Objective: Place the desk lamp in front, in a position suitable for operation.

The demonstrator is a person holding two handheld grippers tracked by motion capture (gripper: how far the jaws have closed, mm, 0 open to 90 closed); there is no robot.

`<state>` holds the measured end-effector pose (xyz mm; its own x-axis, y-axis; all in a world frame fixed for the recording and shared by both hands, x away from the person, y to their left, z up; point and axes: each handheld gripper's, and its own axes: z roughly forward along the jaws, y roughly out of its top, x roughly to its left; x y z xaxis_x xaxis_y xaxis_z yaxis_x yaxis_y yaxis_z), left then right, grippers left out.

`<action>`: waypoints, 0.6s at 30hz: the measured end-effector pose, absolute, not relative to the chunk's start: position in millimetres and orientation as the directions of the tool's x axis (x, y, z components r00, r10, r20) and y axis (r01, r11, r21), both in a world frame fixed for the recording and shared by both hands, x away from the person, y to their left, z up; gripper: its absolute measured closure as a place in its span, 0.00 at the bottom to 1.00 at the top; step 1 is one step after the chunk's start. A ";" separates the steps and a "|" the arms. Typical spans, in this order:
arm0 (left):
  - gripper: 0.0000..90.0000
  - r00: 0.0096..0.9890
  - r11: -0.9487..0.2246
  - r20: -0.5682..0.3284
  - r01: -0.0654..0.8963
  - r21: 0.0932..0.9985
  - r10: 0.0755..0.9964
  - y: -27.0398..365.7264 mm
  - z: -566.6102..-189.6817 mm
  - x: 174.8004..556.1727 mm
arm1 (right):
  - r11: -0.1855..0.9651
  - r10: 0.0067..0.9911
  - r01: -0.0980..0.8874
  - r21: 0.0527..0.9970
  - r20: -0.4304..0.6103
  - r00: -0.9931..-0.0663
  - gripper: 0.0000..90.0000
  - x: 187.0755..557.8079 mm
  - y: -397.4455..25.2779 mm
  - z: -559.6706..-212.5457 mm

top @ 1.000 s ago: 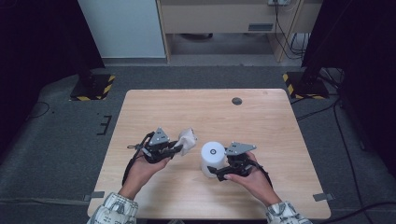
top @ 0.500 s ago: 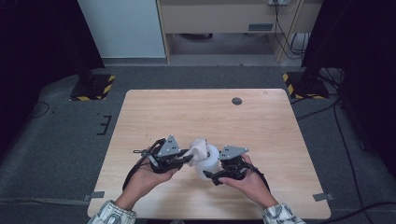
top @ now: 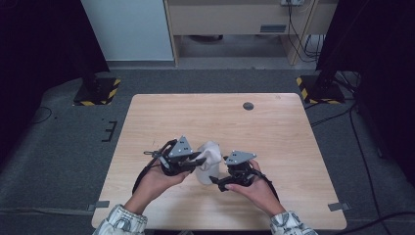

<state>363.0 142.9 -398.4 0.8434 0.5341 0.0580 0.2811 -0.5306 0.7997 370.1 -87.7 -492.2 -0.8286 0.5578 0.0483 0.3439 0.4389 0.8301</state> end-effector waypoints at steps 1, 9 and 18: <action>0.81 0.838 -0.533 0.063 0.284 0.797 0.541 144.8 -396.3 367.6 | 0.439 0.556 0.345 0.829 0.051 -0.830 0.08 371.3 -85.3 -492.2; 0.81 0.833 -0.564 0.040 0.337 0.754 0.552 149.6 -409.6 384.3 | 0.434 0.541 0.335 0.836 0.055 -0.839 0.08 377.9 -70.8 -490.1; 0.81 0.857 -0.564 0.027 0.315 0.763 0.515 139.6 -410.9 369.5 | 0.430 0.519 0.302 0.851 0.041 -0.854 0.09 371.1 -78.3 -483.5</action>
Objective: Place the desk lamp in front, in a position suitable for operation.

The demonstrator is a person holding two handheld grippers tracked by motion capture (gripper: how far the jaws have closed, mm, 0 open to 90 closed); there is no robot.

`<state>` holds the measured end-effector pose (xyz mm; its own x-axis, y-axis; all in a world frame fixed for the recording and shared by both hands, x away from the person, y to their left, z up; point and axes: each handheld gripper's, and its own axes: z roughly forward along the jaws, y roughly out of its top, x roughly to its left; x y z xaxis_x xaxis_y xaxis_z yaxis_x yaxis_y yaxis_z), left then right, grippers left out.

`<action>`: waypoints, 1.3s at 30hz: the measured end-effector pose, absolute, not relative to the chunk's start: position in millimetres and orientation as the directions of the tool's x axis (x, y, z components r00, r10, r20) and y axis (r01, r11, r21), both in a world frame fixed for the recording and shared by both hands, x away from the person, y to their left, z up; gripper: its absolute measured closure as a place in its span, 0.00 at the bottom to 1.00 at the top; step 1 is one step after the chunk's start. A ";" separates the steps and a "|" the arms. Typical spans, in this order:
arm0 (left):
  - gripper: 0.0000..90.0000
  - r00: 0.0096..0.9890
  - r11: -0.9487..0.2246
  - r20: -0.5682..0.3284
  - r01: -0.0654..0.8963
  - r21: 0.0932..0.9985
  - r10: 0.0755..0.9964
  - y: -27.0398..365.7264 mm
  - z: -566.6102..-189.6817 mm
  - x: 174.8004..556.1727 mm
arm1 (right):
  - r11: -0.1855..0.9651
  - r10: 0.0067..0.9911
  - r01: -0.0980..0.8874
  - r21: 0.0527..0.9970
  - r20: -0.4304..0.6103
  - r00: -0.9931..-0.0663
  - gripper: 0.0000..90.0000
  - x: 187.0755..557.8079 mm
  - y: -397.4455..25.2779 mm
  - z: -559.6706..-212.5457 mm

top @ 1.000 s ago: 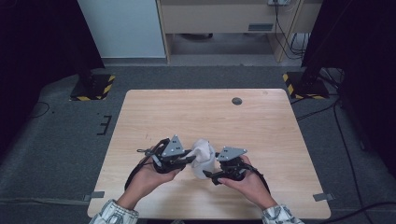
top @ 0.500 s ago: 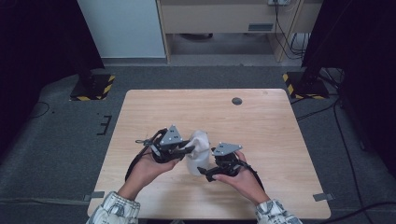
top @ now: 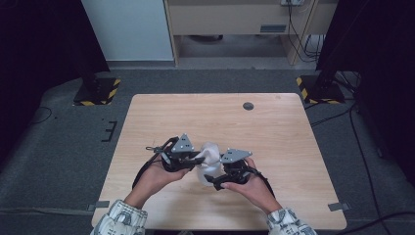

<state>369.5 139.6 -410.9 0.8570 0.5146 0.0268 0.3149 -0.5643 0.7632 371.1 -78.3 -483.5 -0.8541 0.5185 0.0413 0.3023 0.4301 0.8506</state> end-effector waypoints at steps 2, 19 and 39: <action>0.81 0.857 -0.559 0.021 0.317 0.766 0.515 140.5 -411.4 369.4 | 0.424 0.520 0.300 0.854 0.041 -0.853 0.08 371.7 -79.5 -483.3; 0.81 0.862 -0.549 0.008 0.315 0.774 0.506 140.5 -413.1 365.0 | 0.426 0.514 0.293 0.856 0.037 -0.857 0.08 379.4 -61.3 -486.2; 0.80 0.899 -0.575 0.021 0.262 0.775 0.438 105.3 -412.2 351.4 | 0.472 0.497 0.286 0.834 0.017 -0.868 0.10 357.2 -94.4 -482.2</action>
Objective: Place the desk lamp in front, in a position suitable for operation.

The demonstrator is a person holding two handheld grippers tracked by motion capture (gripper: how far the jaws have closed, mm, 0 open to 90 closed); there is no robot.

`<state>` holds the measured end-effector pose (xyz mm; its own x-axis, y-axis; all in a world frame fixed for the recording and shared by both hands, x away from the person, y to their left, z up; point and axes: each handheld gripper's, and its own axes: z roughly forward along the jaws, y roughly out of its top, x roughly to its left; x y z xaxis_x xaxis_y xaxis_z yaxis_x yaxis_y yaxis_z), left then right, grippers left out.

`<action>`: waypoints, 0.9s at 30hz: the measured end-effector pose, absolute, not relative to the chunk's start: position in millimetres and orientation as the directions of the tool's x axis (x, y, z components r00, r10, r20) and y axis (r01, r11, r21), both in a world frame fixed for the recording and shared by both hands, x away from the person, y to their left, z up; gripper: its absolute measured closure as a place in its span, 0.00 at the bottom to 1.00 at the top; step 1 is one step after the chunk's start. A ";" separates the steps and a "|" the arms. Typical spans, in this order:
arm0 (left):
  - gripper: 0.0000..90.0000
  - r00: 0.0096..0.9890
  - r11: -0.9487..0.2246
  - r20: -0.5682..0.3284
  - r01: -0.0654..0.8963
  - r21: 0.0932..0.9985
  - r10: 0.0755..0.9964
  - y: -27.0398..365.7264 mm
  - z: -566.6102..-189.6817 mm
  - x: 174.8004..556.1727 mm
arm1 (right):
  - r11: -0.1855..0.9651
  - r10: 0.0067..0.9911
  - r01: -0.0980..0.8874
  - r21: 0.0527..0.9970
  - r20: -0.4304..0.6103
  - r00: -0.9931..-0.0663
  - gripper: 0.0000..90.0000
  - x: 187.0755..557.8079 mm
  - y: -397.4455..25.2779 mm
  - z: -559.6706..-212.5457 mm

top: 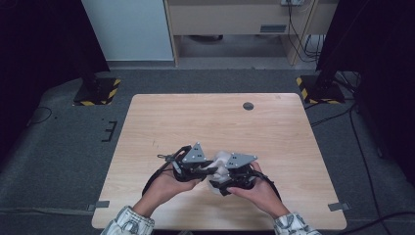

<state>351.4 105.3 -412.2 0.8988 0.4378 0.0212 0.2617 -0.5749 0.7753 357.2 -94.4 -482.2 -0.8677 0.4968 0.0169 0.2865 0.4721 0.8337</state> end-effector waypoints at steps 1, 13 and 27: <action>0.80 0.895 -0.579 0.031 0.261 0.773 0.445 105.0 -411.8 353.4 | 0.470 0.498 0.286 0.835 0.017 -0.867 0.10 356.3 -96.3 -482.5; 0.80 0.901 -0.602 0.001 0.289 0.744 0.434 111.1 -408.6 339.2 | 0.452 0.488 0.275 0.849 0.023 -0.872 0.09 352.6 -102.4 -485.6; 0.80 0.894 -0.640 0.070 0.259 0.724 0.442 85.7 -403.9 353.3 | 0.442 0.498 0.275 0.854 0.022 -0.867 0.09 350.8 -104.9 -486.7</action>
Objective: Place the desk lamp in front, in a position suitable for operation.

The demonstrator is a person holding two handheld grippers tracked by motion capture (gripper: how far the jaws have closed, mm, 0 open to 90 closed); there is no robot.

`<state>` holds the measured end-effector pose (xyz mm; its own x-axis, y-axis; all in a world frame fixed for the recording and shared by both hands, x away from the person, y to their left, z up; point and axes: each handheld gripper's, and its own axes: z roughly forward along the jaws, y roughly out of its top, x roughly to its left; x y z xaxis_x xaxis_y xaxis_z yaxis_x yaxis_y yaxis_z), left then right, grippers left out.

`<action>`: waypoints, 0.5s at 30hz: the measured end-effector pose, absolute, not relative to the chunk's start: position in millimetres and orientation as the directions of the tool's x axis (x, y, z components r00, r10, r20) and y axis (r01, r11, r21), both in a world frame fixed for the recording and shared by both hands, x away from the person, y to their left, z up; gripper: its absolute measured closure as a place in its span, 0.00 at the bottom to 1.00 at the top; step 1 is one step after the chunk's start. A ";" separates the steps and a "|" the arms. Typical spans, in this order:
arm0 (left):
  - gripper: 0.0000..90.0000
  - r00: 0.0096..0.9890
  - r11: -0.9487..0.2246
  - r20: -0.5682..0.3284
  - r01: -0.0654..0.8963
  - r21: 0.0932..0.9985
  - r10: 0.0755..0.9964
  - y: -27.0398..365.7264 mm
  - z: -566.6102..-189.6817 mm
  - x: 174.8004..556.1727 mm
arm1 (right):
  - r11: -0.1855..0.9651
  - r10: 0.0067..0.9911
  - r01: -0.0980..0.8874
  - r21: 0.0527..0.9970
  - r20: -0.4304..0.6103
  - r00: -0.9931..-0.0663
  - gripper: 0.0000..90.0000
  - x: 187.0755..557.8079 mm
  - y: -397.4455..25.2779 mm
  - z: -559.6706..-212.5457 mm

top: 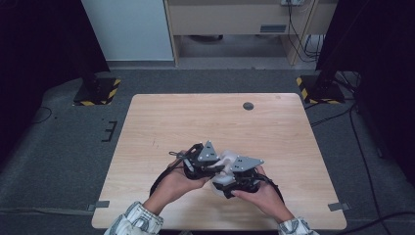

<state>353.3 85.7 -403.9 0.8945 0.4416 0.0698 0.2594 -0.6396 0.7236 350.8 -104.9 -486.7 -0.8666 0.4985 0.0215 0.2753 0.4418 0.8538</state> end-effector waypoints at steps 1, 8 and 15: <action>0.80 0.893 -0.638 0.069 0.263 0.723 0.445 90.0 -403.9 353.1 | 0.442 0.498 0.275 0.854 0.021 -0.867 0.09 350.9 -104.9 -486.7; 0.80 0.878 -0.616 0.051 0.291 0.732 0.476 108.5 -405.6 349.1 | 0.442 0.500 0.277 0.853 0.022 -0.866 0.09 350.6 -104.6 -486.7; 0.80 0.900 -0.637 0.046 0.269 0.722 0.433 98.4 -403.9 342.8 | 0.447 0.501 0.280 0.850 0.022 -0.865 0.09 350.6 -104.0 -485.9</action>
<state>342.8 98.4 -403.9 0.9003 0.4329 0.0463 0.2694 -0.6374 0.7219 350.6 -104.0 -485.9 -0.8652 0.5009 0.0220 0.2803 0.4469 0.8496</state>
